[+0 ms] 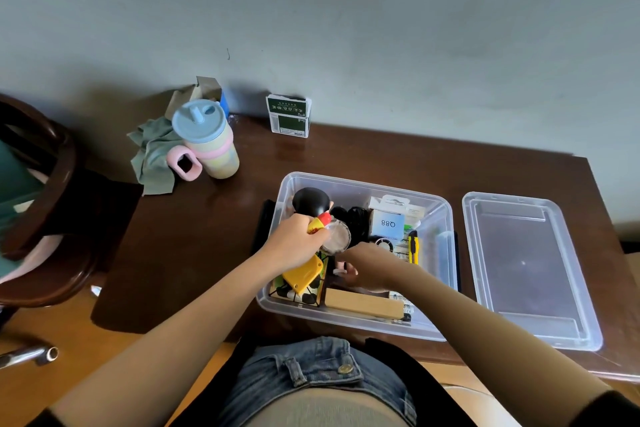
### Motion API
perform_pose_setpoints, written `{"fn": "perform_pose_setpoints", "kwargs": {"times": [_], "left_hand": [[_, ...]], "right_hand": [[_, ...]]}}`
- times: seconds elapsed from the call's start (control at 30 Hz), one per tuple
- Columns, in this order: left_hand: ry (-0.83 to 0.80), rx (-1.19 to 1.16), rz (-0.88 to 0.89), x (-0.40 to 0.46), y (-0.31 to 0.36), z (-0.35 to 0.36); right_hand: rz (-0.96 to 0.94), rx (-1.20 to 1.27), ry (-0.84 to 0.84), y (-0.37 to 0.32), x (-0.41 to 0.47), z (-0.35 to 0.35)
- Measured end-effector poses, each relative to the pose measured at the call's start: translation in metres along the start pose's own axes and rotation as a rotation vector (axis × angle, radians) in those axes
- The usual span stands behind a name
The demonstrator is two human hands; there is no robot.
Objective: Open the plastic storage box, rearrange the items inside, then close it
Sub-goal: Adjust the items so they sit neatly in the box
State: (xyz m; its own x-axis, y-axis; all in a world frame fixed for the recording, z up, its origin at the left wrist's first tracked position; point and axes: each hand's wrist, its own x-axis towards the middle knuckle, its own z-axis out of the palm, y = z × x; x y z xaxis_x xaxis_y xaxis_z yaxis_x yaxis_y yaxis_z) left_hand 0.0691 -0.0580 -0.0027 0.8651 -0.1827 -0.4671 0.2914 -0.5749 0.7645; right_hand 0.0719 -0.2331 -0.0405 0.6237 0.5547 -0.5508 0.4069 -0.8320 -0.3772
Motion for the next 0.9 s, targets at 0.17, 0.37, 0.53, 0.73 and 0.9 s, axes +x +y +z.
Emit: {"fn": "perform_pose_setpoints", "kwargs": {"times": [0.17, 0.37, 0.53, 0.73, 0.9], "left_hand": [[-0.021, 0.081, 0.011, 0.003, 0.005, 0.006], [-0.074, 0.226, 0.065, 0.008, 0.017, 0.016], [-0.134, 0.299, 0.072, 0.013, 0.027, 0.025], [-0.156, 0.334, 0.059, 0.016, 0.029, 0.033], [-0.201, 0.448, 0.005, 0.019, 0.028, 0.038]], "right_hand": [[0.152, 0.13, 0.202, 0.019, -0.034, -0.01], [0.306, 0.173, 0.217, 0.041, -0.072, 0.002], [0.331, 0.149, 0.318, 0.044, -0.078, 0.003], [0.382, 0.087, 0.381, 0.036, -0.079, 0.006], [0.403, 0.071, 0.341, 0.028, -0.085, 0.012]]}}
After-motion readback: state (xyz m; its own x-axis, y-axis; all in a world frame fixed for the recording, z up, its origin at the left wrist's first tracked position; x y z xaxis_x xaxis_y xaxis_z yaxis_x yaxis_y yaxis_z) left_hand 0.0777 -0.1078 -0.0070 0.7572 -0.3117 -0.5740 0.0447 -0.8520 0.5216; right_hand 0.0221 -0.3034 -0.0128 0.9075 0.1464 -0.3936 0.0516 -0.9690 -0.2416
